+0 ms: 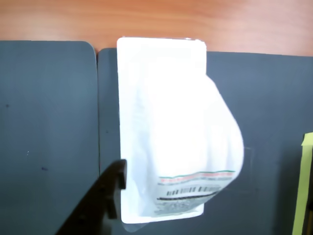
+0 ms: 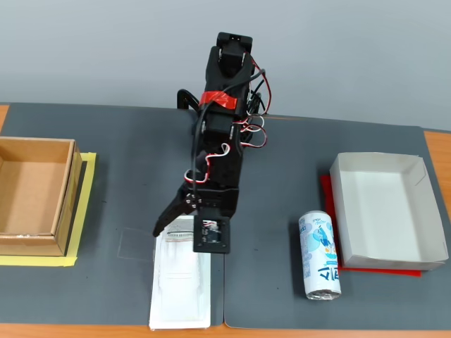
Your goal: Pick the sandwich and put it in the gray box
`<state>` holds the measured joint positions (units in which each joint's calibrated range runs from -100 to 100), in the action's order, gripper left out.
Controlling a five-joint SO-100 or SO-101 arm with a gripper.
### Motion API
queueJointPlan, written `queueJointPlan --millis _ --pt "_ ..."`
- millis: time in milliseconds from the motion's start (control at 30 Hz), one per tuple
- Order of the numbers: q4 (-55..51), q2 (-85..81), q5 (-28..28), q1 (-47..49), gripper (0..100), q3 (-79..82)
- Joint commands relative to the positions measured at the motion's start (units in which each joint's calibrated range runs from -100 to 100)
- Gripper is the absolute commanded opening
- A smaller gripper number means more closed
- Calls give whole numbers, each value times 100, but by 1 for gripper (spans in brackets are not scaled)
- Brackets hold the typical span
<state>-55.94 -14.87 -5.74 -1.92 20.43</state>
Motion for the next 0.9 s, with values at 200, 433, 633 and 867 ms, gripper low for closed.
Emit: queueJointPlan --millis 200,433,633,867 --pt "-326 50 -205 83 42 -220" --pt "-257 245 -210 83 42 -39" --pt "-248 482 -210 61 42 -67" --pt "-239 787 -210 16 42 -121"
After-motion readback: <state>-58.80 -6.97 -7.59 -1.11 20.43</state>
